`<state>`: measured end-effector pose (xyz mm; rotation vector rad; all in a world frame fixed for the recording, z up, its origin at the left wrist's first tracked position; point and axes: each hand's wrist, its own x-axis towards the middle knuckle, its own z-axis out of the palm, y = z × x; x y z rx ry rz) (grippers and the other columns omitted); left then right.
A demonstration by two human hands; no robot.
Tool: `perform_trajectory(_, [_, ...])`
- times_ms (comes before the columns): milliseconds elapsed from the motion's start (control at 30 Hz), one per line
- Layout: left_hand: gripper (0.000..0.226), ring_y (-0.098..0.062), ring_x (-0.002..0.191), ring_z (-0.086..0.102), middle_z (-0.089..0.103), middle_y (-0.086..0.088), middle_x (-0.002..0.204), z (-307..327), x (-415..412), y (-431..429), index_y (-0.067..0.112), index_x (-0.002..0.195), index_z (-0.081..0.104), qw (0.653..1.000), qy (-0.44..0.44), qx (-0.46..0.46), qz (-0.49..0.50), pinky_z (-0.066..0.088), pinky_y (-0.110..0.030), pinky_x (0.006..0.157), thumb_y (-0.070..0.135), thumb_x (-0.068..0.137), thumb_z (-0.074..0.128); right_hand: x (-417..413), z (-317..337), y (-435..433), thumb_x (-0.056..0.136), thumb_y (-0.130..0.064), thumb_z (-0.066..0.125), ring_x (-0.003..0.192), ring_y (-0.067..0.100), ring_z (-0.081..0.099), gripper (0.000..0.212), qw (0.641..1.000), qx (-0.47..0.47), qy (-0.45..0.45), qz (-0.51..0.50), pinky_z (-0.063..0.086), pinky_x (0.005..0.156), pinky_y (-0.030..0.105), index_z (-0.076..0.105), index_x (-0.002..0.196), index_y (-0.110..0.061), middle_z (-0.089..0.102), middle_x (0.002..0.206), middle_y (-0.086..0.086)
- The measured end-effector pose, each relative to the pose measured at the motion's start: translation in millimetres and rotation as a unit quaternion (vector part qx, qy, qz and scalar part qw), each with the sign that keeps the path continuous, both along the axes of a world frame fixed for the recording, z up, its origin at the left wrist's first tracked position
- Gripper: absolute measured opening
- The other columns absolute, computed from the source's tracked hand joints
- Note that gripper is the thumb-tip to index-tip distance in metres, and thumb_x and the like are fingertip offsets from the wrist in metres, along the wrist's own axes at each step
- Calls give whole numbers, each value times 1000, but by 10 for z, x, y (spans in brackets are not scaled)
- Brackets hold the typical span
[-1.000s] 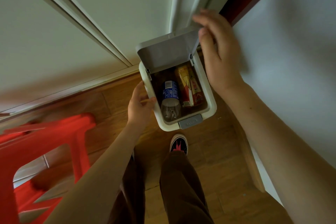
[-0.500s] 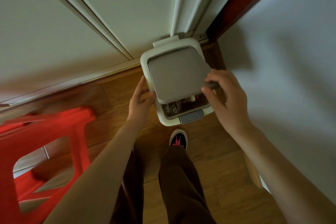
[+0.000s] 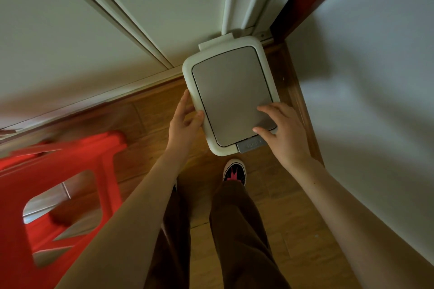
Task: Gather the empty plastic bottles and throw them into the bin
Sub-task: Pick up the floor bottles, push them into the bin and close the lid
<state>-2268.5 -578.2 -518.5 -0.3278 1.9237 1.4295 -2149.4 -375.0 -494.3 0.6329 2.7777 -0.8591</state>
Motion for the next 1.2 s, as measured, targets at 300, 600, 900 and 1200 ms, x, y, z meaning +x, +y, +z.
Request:
perform_trajectory(300, [114,-16,121,50,39,2,146,30,102,80,41,152,10,996,25,-42,-68,52,-34,94,21,69,85,-49,-42,54,79,-36,76,140,26,36,74,999,-13,-13,-30,32,105,28,44,144,-19,39,152,5])
perform_trajectory(600, [114,-16,116,51,39,12,130,6,142,125,31,155,10,987,86,-98,-90,53,-37,94,21,69,85,-16,-149,7,80,-24,77,145,23,28,75,995,-72,0,-73,33,96,2,42,147,-22,28,159,2])
perform_trajectory(900, [114,-16,115,51,44,2,136,50,137,174,29,155,10,981,91,-135,-106,53,-41,95,24,69,84,-2,-165,11,81,-24,76,146,24,29,76,995,-76,10,-69,45,103,30,40,148,-24,26,160,2])
perform_trajectory(1200, [112,-21,122,53,43,2,146,68,134,132,40,151,12,990,50,-101,-86,55,-47,93,26,68,85,-6,-119,57,81,-33,76,145,23,29,77,997,-62,8,-47,36,105,21,38,148,-23,28,159,3])
